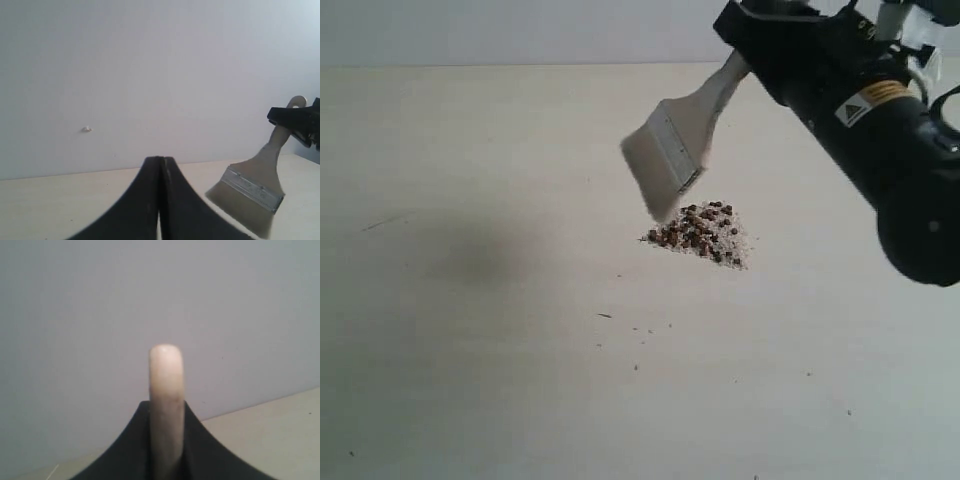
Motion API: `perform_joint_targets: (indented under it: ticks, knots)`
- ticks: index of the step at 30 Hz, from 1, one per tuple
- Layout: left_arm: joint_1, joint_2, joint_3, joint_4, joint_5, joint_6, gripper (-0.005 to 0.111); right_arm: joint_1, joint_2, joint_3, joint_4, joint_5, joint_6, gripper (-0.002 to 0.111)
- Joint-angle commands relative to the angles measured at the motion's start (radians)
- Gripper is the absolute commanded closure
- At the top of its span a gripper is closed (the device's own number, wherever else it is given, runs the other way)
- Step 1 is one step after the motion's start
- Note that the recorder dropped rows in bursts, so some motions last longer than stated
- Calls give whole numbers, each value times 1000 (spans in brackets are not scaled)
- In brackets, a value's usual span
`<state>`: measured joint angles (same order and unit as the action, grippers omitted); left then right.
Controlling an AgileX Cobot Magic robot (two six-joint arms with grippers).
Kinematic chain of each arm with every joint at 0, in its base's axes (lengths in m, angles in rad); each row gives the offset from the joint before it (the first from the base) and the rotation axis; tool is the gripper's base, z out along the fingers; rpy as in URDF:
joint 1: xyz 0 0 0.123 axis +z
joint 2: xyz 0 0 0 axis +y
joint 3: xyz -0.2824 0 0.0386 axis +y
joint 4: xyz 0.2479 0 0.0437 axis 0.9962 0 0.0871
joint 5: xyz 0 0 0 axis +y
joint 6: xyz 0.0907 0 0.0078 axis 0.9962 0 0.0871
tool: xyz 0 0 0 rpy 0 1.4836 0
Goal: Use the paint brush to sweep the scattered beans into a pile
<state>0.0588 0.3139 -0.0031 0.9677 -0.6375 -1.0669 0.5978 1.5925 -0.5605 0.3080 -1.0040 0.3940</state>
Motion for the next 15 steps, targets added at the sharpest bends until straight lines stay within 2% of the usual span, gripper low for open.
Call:
perform_joint_targets:
  ticks: [1,5,11,15]
  knots:
    - [1,-7,3,-3,-5,2,107,115,95,-6,228,-181,-74,108]
    - [1,-7,3,-3,-5,2,107,186,190,-20,350,-217,-78,108]
    - [1,-7,3,-3,-5,2,107,235,293,-103,437,-217,-141,108]
    - [1,-7,3,-3,-3,2,107,261,322,-146,501,-217,-275,108]
